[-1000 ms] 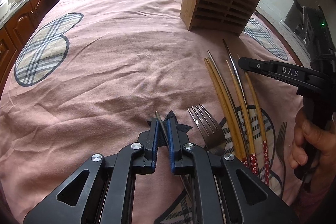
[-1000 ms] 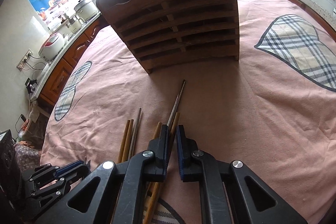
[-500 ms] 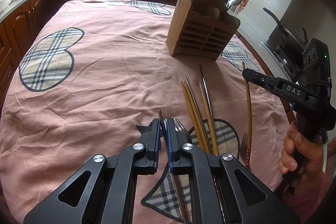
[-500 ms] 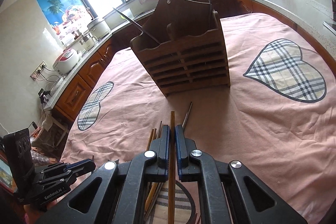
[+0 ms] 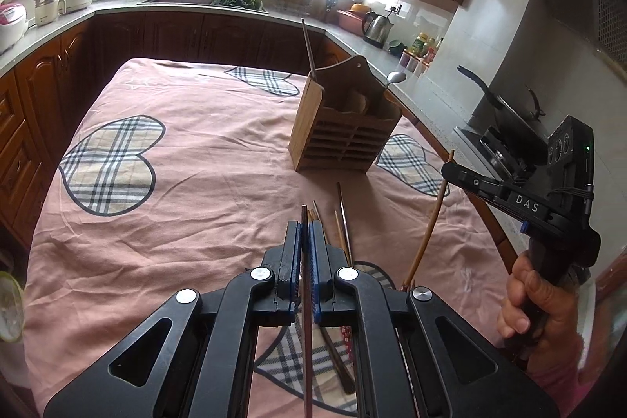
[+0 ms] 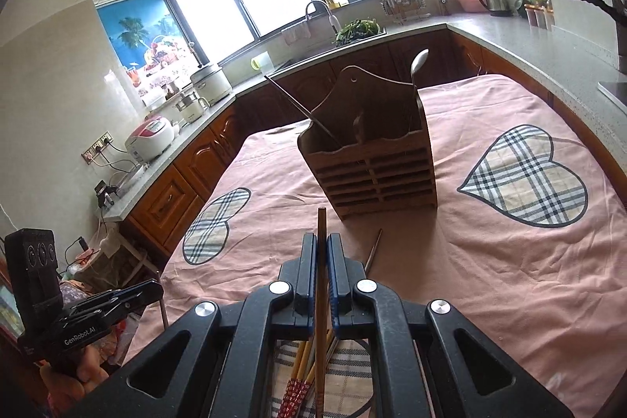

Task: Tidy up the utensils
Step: 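Lift and carry both chopsticks over the wooden holder with both tools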

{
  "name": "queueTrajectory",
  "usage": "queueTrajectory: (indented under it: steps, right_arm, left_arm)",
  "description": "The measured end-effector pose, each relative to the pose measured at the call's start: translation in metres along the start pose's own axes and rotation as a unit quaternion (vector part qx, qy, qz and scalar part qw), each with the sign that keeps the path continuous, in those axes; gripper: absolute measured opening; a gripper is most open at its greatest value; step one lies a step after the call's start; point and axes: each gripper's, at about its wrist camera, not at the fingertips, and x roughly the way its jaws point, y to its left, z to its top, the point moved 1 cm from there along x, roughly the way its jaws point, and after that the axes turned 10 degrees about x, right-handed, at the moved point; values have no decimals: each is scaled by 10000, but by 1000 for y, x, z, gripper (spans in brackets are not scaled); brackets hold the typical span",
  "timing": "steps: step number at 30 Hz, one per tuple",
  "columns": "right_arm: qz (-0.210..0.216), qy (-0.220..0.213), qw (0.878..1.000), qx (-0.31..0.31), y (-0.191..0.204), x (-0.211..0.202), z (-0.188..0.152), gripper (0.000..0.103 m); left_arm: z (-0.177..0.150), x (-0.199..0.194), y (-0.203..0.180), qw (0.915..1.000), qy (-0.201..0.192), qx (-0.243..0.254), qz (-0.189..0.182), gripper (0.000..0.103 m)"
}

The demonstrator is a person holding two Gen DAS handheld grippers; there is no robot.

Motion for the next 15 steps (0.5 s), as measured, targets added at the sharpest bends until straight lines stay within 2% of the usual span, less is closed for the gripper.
queueTrajectory:
  steps: [15]
  right_arm:
    - [53,-420,9990,-168,12,-29,9,5]
  left_arm:
    - [12,-27,0,9985,-538,-49,48,3]
